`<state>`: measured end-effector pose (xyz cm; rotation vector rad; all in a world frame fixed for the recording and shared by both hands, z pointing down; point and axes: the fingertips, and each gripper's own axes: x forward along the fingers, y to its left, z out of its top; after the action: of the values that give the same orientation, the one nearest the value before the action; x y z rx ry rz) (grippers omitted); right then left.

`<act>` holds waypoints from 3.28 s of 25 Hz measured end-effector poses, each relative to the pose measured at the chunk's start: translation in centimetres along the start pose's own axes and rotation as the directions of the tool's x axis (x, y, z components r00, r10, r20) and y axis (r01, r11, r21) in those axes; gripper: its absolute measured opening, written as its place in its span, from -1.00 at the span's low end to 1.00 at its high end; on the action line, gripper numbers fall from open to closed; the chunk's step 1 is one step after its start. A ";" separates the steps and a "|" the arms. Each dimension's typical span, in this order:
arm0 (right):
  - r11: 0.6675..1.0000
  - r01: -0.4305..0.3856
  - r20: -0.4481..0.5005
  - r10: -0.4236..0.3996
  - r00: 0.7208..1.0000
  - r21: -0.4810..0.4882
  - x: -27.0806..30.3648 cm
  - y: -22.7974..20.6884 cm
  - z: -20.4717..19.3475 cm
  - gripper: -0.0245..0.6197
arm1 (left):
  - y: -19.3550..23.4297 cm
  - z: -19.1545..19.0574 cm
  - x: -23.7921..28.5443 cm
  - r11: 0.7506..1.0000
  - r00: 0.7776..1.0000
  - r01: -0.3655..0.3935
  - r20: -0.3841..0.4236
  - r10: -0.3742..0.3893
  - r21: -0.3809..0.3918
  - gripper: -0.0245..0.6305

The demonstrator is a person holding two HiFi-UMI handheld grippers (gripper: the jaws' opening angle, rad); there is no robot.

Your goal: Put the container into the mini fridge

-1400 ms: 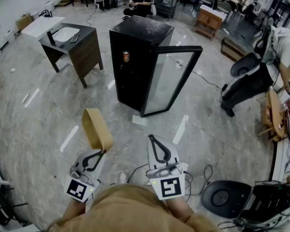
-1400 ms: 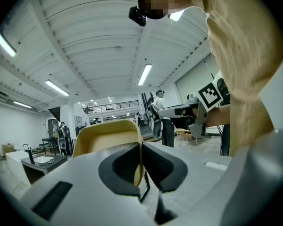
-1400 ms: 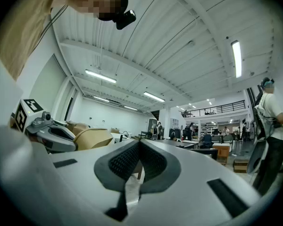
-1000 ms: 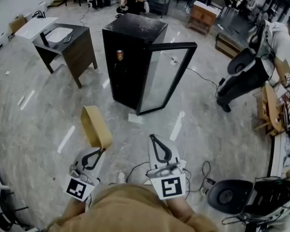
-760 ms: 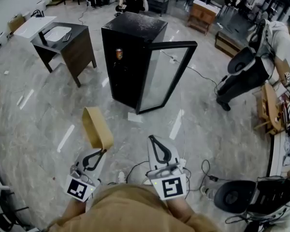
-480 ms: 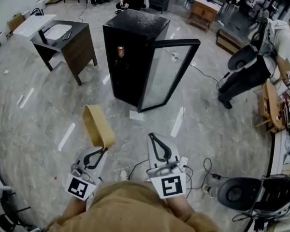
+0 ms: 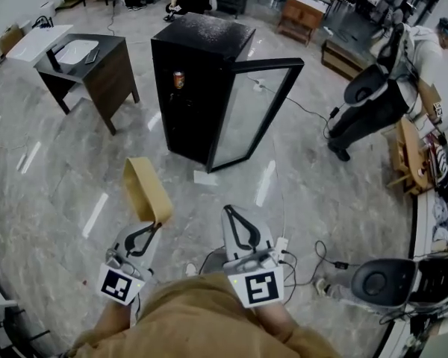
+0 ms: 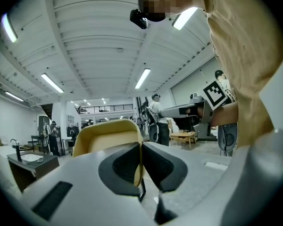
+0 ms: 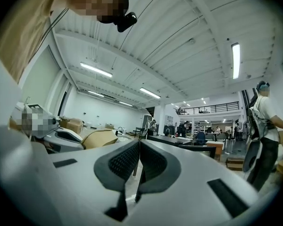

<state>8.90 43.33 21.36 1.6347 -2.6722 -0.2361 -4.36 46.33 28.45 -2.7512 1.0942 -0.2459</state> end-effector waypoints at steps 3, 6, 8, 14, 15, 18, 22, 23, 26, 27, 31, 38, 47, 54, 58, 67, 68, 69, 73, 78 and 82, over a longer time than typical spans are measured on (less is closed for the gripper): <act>1.000 0.019 -0.003 -0.019 1.000 0.022 0.6 -0.2 -0.2 -0.92 | 0.5 -0.4 0.6 0.997 0.999 -0.006 0.037 0.008 -0.077 -0.87; 0.999 0.022 0.012 -0.023 1.000 0.026 1.5 -0.8 0.1 -0.92 | 0.3 -0.4 1.6 0.997 0.999 0.017 0.038 -0.014 -0.078 -0.87; 0.999 0.016 0.014 -0.017 1.000 0.030 2.5 -1.1 -0.2 -0.92 | 0.8 -0.4 2.4 0.997 0.999 0.019 0.036 -0.016 -0.075 -0.87; 0.999 -0.023 0.017 0.022 1.000 0.044 8.0 -3.6 -2.0 -0.92 | 4.4 -1.5 6.2 1.000 1.000 0.019 -0.014 -0.019 0.013 -0.87; 0.999 -0.033 0.018 0.032 0.999 0.044 9.1 -4.2 -2.2 -0.92 | 5.1 -1.6 6.9 1.000 1.000 0.008 -0.020 -0.007 0.002 -0.87; 0.997 -0.051 0.025 0.050 0.998 0.049 12.3 -6.2 -2.4 -0.92 | 7.2 -1.7 9.6 1.000 0.999 -0.009 -0.035 0.009 -0.009 -0.87; 0.996 -0.060 0.014 0.059 0.998 0.064 15.7 -9.3 -3.8 -0.92 | 9.5 -1.6 13.4 0.998 0.999 -0.040 -0.019 0.040 -0.048 -0.87; 0.996 -0.065 0.010 0.065 0.998 0.063 16.6 -10.0 -4.3 -0.92 | 10.0 -2.0 14.3 0.999 0.999 -0.041 -0.030 0.040 -0.036 -0.87; 0.994 -0.083 0.017 0.082 0.997 0.077 19.3 -12.3 -5.2 -0.92 | 11.8 -2.8 17.5 0.998 0.997 -0.062 -0.044 0.060 -0.032 -0.87; 0.993 -0.089 0.022 0.088 0.996 0.082 20.0 -13.0 -5.2 -0.92 | 12.2 -3.0 18.4 0.998 0.997 -0.062 -0.057 0.060 -0.023 -0.87; 0.989 -0.117 0.033 0.115 0.993 0.085 23.1 -16.3 -5.1 -0.92 | 15.2 -2.1 22.2 0.994 0.993 -0.102 -0.059 0.100 -0.033 -0.87; 0.984 -0.161 0.054 0.157 0.986 0.077 27.3 -20.7 -5.6 -0.92 | 17.8 -1.1 28.1 0.989 0.988 -0.146 -0.062 0.144 -0.018 -0.87; 0.978 -0.198 0.044 0.196 0.980 0.070 33.6 -20.4 -6.6 -0.92 | 22.0 -2.0 30.8 0.991 0.988 -0.132 -0.075 0.134 0.030 -0.87; 0.988 -0.133 0.029 0.131 0.991 0.073 38.5 -18.8 -6.8 -0.92 | 27.3 -4.1 32.2 0.997 0.997 -0.024 -0.069 0.028 0.067 -0.87; 0.993 -0.105 0.005 0.105 0.994 0.051 41.5 -18.0 -7.7 -0.92 | 30.5 -5.7 33.5 0.996 0.997 0.058 -0.061 -0.053 0.075 -0.87; 0.994 -0.112 -0.190 0.109 0.976 -0.005 46.6 -16.4 -14.5 -0.92 | 35.1 -12.8 37.2 0.981 0.976 0.184 -0.127 -0.175 0.066 -0.87; 0.991 -0.132 -0.232 0.124 0.965 -0.020 46.8 -16.3 -15.5 -0.92 | 35.2 -13.5 37.8 0.978 0.974 0.197 -0.131 -0.187 0.069 -0.87; 0.990 -0.140 -0.252 0.130 0.959 -0.023 47.2 -16.3 -16.2 -0.92 | 35.4 -14.1 38.4 0.975 0.970 0.210 -0.138 -0.198 0.072 -0.87; 0.992 -0.122 -0.249 0.114 0.962 -0.018 49.1 -16.6 -18.1 -0.92 | 36.2 -16.8 40.6 0.959 0.952 0.266 -0.181 -0.245 0.099 -0.87; 0.993 -0.121 -0.276 0.114 0.954 -0.009 50.3 -16.5 -20.4 -0.92 | 37.2 -17.7 42.7 0.930 0.932 0.335 -0.197 -0.304 0.149 -0.87; 0.993 -0.120 -0.291 0.111 0.950 -0.015 51.2 -16.4 -22.1 -0.92 | 37.8 -20.4 43.4 0.909 0.908 0.379 -0.260 -0.329 0.174 -0.87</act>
<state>1.67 -12.21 37.07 1.3745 -2.5140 -0.0337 -2.63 -12.72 43.99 -2.7442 0.5478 -0.6992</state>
